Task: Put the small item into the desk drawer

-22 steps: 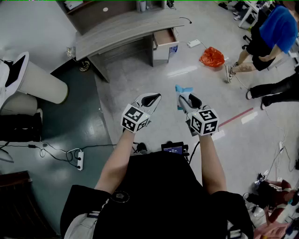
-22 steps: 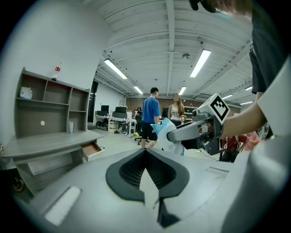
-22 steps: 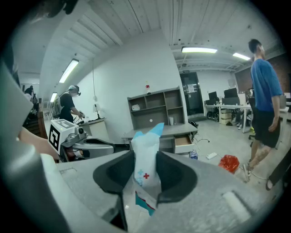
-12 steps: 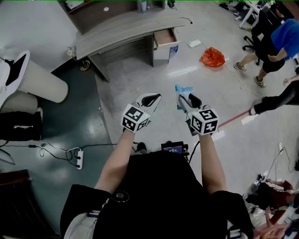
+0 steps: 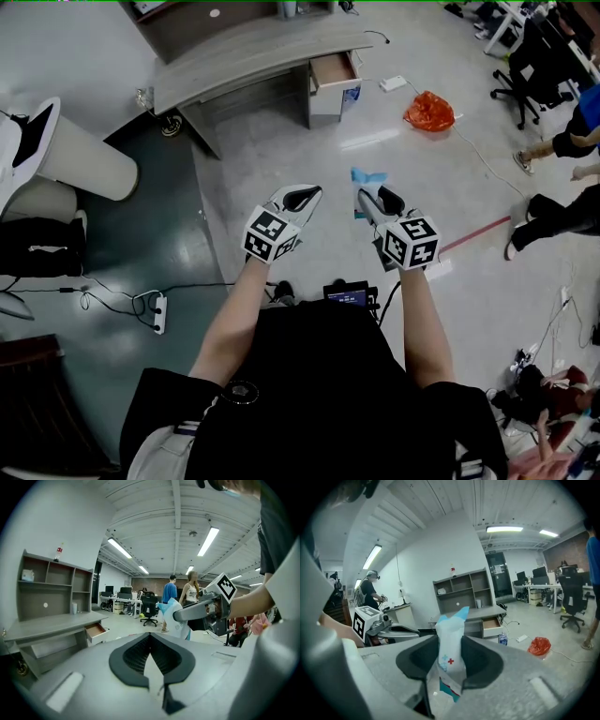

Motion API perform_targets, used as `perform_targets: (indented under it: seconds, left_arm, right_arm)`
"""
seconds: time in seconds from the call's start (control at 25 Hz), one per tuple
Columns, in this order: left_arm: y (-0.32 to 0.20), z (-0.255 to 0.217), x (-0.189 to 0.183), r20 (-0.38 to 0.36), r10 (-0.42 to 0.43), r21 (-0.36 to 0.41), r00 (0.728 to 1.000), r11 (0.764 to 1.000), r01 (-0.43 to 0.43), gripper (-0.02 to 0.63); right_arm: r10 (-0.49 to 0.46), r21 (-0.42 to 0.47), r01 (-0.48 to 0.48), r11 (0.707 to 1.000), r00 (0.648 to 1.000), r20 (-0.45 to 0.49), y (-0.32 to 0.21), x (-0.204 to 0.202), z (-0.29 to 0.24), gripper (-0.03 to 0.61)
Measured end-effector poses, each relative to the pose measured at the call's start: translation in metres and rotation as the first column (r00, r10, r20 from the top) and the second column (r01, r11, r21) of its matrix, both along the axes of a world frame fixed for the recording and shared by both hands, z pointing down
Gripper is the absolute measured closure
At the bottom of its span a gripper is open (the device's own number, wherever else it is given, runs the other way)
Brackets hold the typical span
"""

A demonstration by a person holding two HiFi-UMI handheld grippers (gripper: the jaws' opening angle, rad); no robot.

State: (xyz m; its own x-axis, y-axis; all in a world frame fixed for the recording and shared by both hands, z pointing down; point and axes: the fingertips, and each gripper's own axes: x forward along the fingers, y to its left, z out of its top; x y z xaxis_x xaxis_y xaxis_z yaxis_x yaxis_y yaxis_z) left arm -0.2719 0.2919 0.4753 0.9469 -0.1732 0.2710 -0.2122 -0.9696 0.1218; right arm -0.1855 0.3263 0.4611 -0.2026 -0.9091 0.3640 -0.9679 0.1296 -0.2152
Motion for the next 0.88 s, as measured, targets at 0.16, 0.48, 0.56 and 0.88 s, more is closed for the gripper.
perform_targets:
  seconds: [0.16,0.48,0.56,0.88]
  left_arm:
    - [0.005,0.006,0.005,0.018,-0.007,-0.005,1.000,1.000,0.007,0.612]
    - [0.010,0.015,0.024,0.050,-0.043,-0.011,0.998,0.999,0.044,0.612]
    - [0.011,0.016,0.029,0.055,-0.047,-0.009,0.997,0.999,0.047,0.612]
    - [0.016,0.012,0.062,0.077,-0.070,0.017,0.995,0.997,0.069,0.612]
  right_arm:
    - [-0.006,-0.002,0.006,1.000,1.000,0.010,0.005,0.008,0.004,0.422]
    - [-0.021,-0.001,0.021,1.000,0.999,0.030,0.014,0.038,0.010,0.422]
    - [-0.025,0.000,0.025,1.000,0.999,0.032,0.015,0.043,0.012,0.422]
    - [-0.053,0.003,0.053,0.999,0.998,0.034,0.022,0.079,0.010,0.422]
